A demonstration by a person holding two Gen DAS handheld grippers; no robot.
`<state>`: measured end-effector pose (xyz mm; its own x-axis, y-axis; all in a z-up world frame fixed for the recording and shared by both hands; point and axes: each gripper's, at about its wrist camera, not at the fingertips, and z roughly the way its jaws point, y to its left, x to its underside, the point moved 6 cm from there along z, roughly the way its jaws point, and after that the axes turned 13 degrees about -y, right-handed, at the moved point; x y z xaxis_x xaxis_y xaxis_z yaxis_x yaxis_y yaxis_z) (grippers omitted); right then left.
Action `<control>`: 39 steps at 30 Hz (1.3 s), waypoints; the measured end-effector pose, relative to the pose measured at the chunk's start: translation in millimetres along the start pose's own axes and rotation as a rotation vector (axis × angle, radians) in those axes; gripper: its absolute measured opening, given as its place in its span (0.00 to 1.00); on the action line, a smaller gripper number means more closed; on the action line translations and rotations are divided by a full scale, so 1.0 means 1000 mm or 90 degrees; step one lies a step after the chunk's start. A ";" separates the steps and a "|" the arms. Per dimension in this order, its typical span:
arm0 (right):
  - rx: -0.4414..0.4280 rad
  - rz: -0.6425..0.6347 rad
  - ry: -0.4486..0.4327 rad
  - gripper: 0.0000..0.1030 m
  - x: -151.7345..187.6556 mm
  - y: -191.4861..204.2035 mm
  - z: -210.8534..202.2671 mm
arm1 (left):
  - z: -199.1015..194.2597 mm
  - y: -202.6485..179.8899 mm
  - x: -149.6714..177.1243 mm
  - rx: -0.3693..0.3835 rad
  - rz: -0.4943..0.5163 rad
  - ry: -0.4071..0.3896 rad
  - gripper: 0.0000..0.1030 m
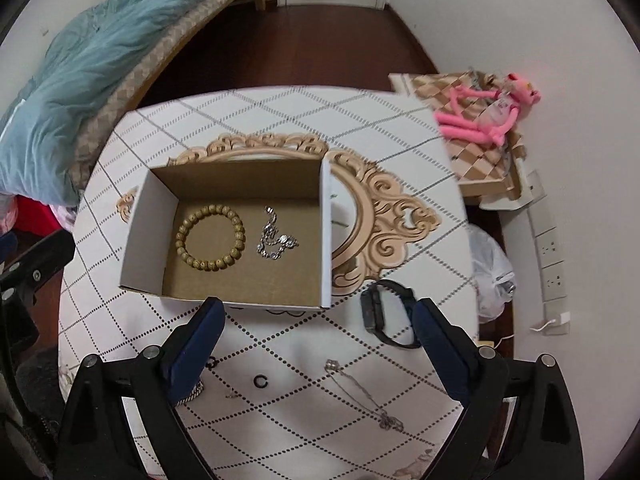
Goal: Organize jewelry
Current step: 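Lift out of the box and grasp a second silver necklace with the right gripper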
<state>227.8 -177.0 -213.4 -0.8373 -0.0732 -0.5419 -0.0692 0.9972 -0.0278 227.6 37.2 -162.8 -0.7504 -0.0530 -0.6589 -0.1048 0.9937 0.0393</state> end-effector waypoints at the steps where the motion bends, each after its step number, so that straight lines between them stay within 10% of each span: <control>1: 0.003 -0.001 -0.008 0.93 -0.001 0.000 -0.005 | -0.006 0.001 0.000 0.000 -0.001 -0.006 1.00; 23: -0.020 0.029 -0.108 0.93 0.020 0.004 -0.118 | -0.097 0.021 0.021 0.008 -0.014 -0.080 1.00; 39: 0.005 0.175 0.044 0.92 0.136 -0.059 -0.025 | 0.021 -0.005 0.153 0.036 0.035 0.120 0.99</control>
<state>104.6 -246.5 -265.0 -0.8588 0.1994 -0.4720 0.1694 0.9799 0.1056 127.5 26.7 -279.8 -0.8637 -0.0105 -0.5039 -0.0275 0.9993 0.0263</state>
